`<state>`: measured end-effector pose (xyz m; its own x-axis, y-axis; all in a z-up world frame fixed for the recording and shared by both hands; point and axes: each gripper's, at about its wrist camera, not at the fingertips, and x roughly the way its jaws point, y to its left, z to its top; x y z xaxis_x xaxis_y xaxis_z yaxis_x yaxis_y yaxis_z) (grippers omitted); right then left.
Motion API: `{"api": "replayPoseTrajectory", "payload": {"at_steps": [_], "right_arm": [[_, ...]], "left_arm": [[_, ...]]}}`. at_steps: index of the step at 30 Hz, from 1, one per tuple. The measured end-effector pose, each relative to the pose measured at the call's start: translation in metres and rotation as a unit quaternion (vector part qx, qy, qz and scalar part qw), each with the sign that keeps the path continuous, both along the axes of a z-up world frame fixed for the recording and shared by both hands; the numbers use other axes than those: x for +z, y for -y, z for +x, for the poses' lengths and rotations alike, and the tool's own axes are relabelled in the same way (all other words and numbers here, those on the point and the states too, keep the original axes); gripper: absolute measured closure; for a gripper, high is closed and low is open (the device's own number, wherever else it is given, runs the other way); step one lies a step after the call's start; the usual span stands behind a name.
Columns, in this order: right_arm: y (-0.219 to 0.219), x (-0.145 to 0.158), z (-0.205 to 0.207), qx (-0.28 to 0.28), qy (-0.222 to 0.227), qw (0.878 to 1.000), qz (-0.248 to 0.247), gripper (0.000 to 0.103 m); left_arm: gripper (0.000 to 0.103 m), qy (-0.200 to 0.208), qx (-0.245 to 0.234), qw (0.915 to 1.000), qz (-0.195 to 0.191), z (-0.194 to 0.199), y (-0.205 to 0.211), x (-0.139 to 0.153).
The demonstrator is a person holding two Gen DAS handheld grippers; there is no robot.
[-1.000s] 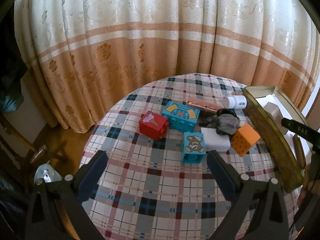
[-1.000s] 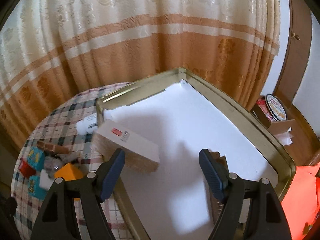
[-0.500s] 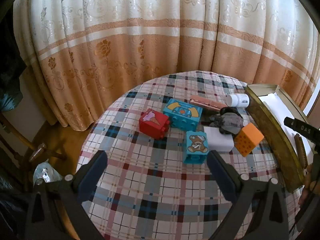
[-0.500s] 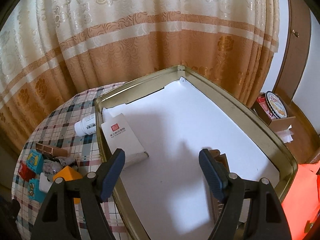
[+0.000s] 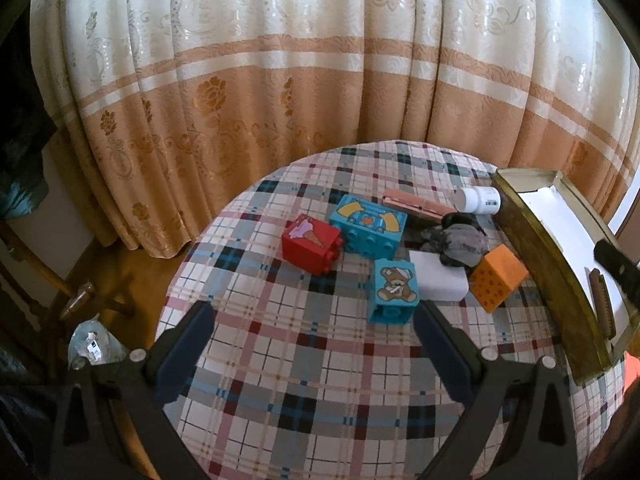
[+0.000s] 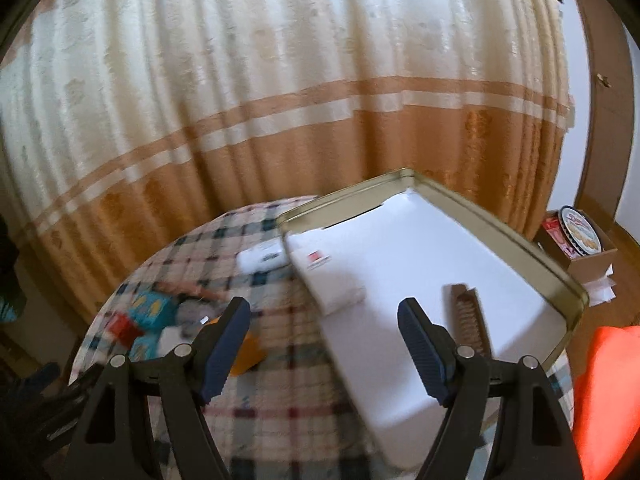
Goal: Organize rigid objects
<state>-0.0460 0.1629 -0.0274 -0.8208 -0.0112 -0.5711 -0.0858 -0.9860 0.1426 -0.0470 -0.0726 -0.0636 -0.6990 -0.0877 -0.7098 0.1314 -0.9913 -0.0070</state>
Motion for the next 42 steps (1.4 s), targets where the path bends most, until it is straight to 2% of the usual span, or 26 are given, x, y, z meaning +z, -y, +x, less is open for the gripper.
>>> {"api": "replayPoseTrajectory", "payload": {"at_steps": [7, 16, 31, 39, 41, 42], "right_arm": [[0.027, -0.007, 0.011, 0.04, 0.007, 0.999, 0.01, 0.025], [0.04, -0.009, 0.023, 0.064, 0.006, 0.998, 0.02, 0.025], [0.045, -0.021, 0.02, 0.079, 0.028, 0.996, 0.017, 0.025], [0.05, -0.028, 0.011, 0.096, 0.033, 0.995, 0.019, 0.025], [0.052, -0.029, 0.009, 0.101, 0.033, 0.994, 0.022, 0.034], [0.052, -0.03, 0.008, 0.104, 0.035, 0.994, 0.023, 0.048]], "left_arm": [[0.002, 0.0, 0.009, 0.9995, -0.03, 0.006, -0.002, 0.006], [0.002, 0.008, 0.008, 0.9993, -0.037, 0.009, -0.004, 0.006], [0.002, 0.024, 0.005, 0.9992, -0.031, 0.002, -0.005, -0.005], [0.002, 0.042, -0.007, 0.9991, -0.003, -0.005, -0.008, -0.014], [0.002, 0.045, -0.015, 0.9988, -0.01, -0.009, -0.015, -0.017], [0.002, 0.047, -0.015, 0.9987, -0.014, -0.011, -0.017, -0.018]]}}
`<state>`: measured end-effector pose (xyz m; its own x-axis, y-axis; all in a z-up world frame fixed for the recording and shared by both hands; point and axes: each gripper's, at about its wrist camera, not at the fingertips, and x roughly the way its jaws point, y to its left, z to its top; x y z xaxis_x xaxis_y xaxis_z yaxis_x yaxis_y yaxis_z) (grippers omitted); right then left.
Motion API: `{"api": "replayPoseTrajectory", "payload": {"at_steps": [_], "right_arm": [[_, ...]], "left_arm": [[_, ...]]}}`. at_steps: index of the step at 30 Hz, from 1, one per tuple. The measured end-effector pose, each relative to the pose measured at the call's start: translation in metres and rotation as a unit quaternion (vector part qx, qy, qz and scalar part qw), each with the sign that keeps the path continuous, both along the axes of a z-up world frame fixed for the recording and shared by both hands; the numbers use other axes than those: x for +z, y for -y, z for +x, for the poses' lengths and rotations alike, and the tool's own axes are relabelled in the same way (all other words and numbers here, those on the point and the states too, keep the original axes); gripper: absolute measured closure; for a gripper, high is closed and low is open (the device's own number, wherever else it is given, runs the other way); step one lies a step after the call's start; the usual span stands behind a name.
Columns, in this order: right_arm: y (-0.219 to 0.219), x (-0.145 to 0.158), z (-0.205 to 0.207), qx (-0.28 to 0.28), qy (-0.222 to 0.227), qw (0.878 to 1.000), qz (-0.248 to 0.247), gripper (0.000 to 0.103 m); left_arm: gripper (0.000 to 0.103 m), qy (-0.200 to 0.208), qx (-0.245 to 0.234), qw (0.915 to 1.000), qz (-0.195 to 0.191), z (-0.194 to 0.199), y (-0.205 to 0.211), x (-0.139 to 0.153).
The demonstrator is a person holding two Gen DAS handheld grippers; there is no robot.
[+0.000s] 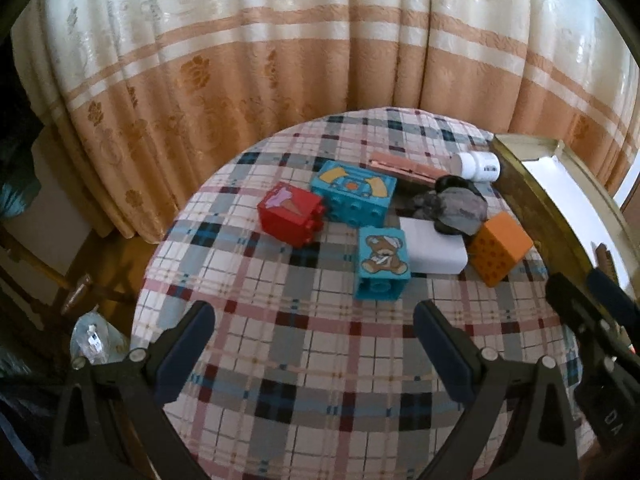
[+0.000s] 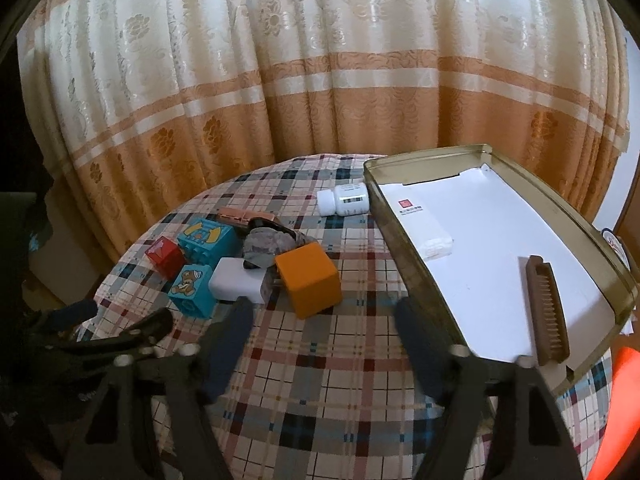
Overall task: Organize rigid objects
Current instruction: 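Grasp the blue teddy-bear block with the left gripper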
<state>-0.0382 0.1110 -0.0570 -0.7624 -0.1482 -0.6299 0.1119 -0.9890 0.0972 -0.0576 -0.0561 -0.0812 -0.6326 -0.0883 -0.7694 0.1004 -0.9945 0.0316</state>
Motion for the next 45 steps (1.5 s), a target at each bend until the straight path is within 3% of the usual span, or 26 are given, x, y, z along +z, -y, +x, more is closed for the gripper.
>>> {"api": "replayPoseTrajectory", "payload": {"at_steps": [1, 2, 5, 9, 11, 12, 21, 23, 25, 33, 35, 37, 45], "right_arm": [[0.0, -0.001, -0.001, 0.002, 0.004, 1.0, 0.002, 0.057], [0.0, -0.003, -0.003, 0.003, 0.012, 1.0, 0.003, 0.058], [-0.003, -0.008, -0.005, 0.005, 0.02, 1.0, -0.006, 0.059], [-0.005, -0.012, -0.007, 0.008, 0.032, 0.999, -0.018, 0.058], [-0.006, -0.014, -0.009, 0.008, 0.038, 0.999, -0.022, 0.058], [-0.006, -0.015, -0.01, 0.009, 0.039, 0.999, -0.022, 0.058], [-0.007, -0.021, -0.016, 0.012, 0.052, 0.998, -0.018, 0.056], [-0.008, -0.022, -0.018, 0.011, 0.056, 0.998, -0.019, 0.049], [-0.007, -0.023, -0.019, 0.015, 0.056, 0.998, -0.022, 0.046], [-0.003, -0.021, -0.025, 0.024, 0.052, 0.998, -0.015, 0.046], [-0.001, -0.018, -0.03, 0.027, 0.047, 0.999, -0.006, 0.045], [0.0, -0.017, -0.035, 0.026, 0.044, 0.999, 0.0, 0.032], [0.02, -0.027, -0.062, 0.047, 0.042, 0.997, 0.046, 0.031]], "left_arm": [[0.002, 0.003, -0.001, 1.0, 0.0, -0.003, -0.001, -0.001], [0.002, 0.006, -0.003, 1.0, 0.004, -0.006, -0.002, -0.002], [0.006, 0.009, -0.007, 0.9997, 0.022, -0.017, -0.004, -0.004], [0.018, 0.033, -0.012, 0.9991, 0.023, -0.032, -0.01, -0.012], [0.025, 0.053, -0.012, 0.9979, 0.037, -0.039, -0.011, -0.021], [0.034, 0.06, -0.013, 0.9971, 0.045, -0.041, -0.011, -0.024], [0.044, 0.048, -0.027, 0.998, 0.031, -0.047, -0.023, -0.028], [0.054, 0.042, -0.031, 0.998, 0.034, -0.047, -0.023, -0.027], [0.072, 0.036, -0.034, 0.9982, 0.033, -0.047, -0.023, -0.026], [0.073, 0.021, -0.045, 0.9965, 0.068, -0.038, -0.007, -0.021], [0.073, 0.014, -0.047, 0.9967, 0.065, -0.034, -0.005, -0.016], [0.072, 0.006, -0.047, 0.9971, 0.059, -0.031, -0.004, -0.011], [0.072, 0.002, -0.049, 0.9972, 0.056, -0.028, -0.002, -0.007]]}}
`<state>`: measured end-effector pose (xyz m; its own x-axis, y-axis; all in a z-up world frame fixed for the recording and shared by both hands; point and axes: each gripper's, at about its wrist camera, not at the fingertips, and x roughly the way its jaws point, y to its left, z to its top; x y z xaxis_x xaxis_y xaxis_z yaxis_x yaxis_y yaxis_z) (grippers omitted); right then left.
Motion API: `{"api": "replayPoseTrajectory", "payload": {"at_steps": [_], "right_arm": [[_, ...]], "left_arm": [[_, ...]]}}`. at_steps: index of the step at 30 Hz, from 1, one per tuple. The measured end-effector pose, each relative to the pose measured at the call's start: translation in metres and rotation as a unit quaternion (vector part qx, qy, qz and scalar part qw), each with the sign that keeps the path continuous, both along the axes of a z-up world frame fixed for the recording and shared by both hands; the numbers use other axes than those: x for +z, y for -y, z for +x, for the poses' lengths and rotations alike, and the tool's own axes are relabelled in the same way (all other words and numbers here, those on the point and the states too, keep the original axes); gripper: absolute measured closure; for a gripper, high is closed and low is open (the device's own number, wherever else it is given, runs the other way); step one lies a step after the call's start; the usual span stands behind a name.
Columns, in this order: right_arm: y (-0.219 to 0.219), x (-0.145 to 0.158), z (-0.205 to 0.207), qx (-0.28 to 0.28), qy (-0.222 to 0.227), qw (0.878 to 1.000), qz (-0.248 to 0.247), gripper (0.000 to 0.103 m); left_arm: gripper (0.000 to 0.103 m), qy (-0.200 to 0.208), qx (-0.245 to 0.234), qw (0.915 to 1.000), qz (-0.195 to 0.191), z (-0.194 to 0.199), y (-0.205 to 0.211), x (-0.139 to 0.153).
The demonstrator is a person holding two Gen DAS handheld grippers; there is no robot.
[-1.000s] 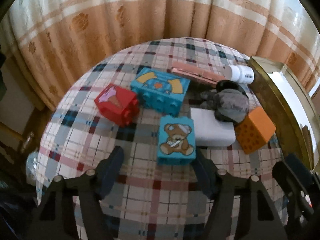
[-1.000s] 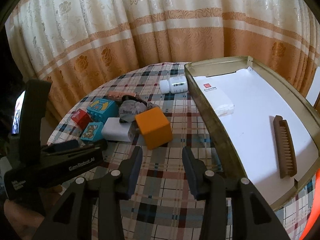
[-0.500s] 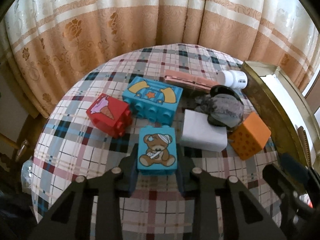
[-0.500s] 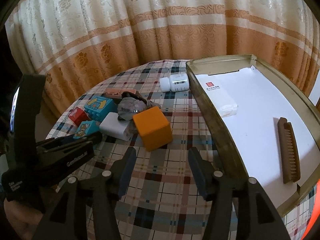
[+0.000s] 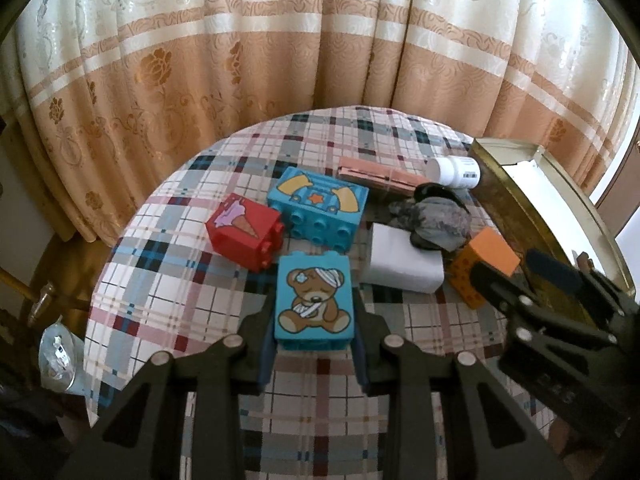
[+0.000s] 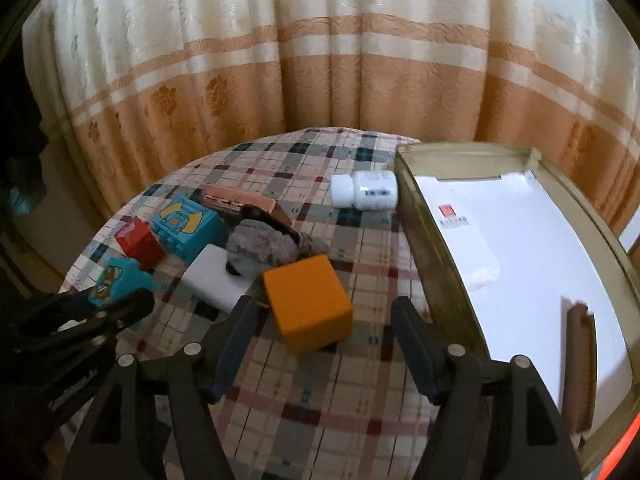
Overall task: Organize rigid objects
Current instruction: 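Grasp the orange block with the right gripper while the left holds the teddy-bear block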
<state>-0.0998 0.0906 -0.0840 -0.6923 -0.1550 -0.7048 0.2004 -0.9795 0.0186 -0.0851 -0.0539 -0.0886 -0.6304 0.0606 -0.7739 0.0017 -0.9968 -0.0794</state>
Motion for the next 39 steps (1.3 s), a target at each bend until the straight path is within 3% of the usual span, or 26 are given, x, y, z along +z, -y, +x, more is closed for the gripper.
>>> {"api": "replayPoseTrajectory", "payload": {"at_steps": [7, 15, 18, 19, 21, 28, 39], "right_arm": [[0.013, -0.008, -0.011, 0.009, -0.015, 0.999, 0.042, 0.031], [0.01, -0.015, -0.016, 0.017, 0.0, 1.0, 0.001, 0.034], [0.002, -0.026, -0.027, 0.015, 0.048, 0.998, -0.028, 0.039], [0.0, -0.021, -0.024, 0.014, 0.04, 0.999, -0.033, 0.049], [-0.002, -0.017, -0.02, 0.021, 0.043, 0.998, -0.038, 0.059], [-0.015, -0.005, -0.002, 0.007, 0.047, 0.997, -0.062, 0.061], [-0.036, 0.021, 0.067, -0.023, 0.024, 0.995, -0.091, 0.061]], "left_arm": [[0.072, 0.002, 0.005, 1.0, 0.002, 0.003, 0.005, 0.0], [0.072, 0.003, 0.009, 0.9999, 0.004, 0.005, 0.009, 0.001], [0.072, 0.004, 0.011, 0.9999, 0.008, 0.007, 0.011, 0.002], [0.072, 0.004, 0.011, 0.9999, 0.008, 0.008, 0.012, 0.002], [0.072, 0.005, 0.013, 0.9999, 0.008, 0.009, 0.013, 0.002], [0.072, 0.003, 0.009, 0.9999, 0.013, 0.018, 0.012, 0.004], [0.072, -0.015, -0.014, 0.9997, 0.013, 0.04, -0.005, 0.022]]}}
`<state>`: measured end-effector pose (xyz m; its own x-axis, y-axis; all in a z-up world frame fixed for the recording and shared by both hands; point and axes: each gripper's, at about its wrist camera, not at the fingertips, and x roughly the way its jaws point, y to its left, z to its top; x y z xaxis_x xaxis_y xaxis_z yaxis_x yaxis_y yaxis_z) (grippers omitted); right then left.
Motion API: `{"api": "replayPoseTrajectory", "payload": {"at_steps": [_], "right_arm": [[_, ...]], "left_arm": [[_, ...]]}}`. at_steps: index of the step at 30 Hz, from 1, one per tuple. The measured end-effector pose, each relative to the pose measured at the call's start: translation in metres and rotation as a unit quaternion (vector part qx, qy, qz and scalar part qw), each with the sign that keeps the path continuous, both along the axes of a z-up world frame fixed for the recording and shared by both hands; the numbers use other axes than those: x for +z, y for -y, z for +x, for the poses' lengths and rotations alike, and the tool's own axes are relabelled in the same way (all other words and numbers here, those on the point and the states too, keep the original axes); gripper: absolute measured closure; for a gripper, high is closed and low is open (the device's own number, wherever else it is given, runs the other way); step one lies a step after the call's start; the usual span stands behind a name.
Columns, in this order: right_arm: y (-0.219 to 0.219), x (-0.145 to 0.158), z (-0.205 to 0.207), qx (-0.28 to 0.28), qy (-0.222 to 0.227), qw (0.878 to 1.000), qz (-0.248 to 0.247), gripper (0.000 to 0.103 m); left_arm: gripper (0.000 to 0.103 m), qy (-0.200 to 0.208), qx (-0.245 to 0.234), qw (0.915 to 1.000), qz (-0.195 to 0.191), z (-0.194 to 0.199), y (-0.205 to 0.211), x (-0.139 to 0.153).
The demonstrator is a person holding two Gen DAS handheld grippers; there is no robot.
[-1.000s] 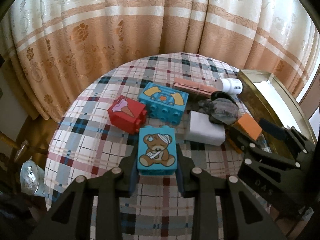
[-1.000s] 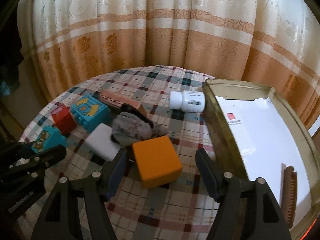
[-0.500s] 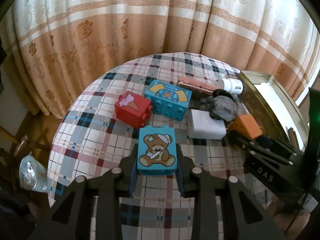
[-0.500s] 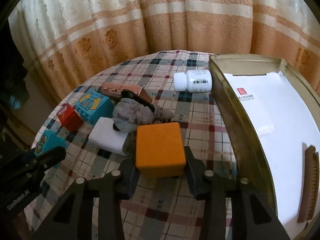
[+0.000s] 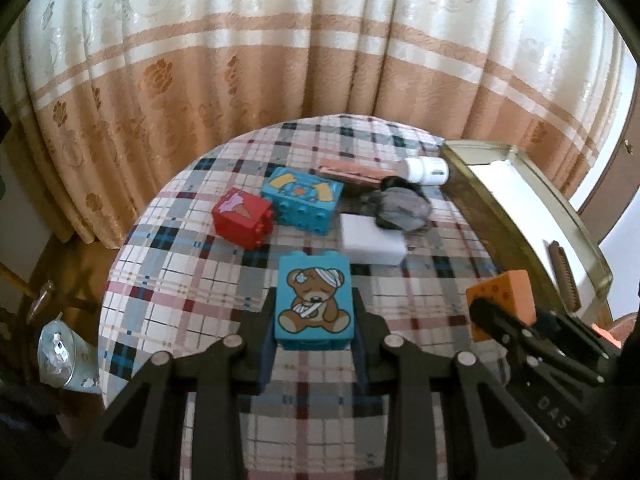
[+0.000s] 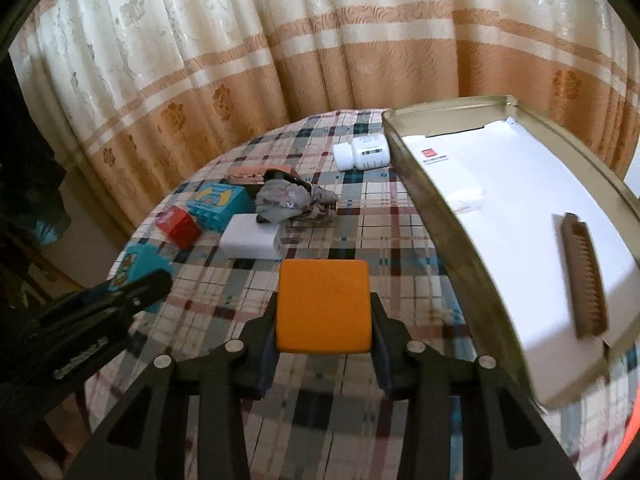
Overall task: Organize rigid objects
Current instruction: 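Grasp the orange block with the right gripper while the left holds the teddy-bear block, then carry the teddy-bear block and orange block over the tray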
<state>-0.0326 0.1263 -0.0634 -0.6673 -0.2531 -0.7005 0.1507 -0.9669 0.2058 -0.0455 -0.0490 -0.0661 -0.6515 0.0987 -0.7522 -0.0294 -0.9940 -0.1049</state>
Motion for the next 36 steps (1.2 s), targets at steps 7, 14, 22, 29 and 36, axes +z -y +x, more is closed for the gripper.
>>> {"api": "replayPoseTrajectory", "payload": {"at_steps": [7, 14, 22, 29, 36], "right_arm": [[-0.015, 0.017, 0.024, -0.02, -0.03, 0.999, -0.01, 0.061], [-0.044, 0.028, 0.036, -0.054, -0.043, 0.997, -0.017, 0.061], [-0.081, 0.034, 0.044, -0.095, -0.051, 0.994, -0.02, 0.061], [-0.104, 0.043, 0.049, -0.119, -0.065, 0.991, -0.016, 0.061], [-0.136, 0.052, 0.05, -0.15, -0.081, 0.985, -0.006, 0.061]], "left_arm": [[0.072, -0.016, -0.024, 0.9996, 0.0, 0.014, -0.019, 0.014], [0.072, -0.028, -0.056, 0.9981, -0.001, 0.023, -0.049, 0.026], [0.072, -0.029, -0.087, 0.9958, 0.004, 0.028, -0.078, 0.032], [0.072, -0.038, -0.114, 0.9927, 0.011, 0.029, -0.1, 0.041], [0.072, -0.049, -0.143, 0.9884, 0.016, 0.025, -0.127, 0.05]]}}
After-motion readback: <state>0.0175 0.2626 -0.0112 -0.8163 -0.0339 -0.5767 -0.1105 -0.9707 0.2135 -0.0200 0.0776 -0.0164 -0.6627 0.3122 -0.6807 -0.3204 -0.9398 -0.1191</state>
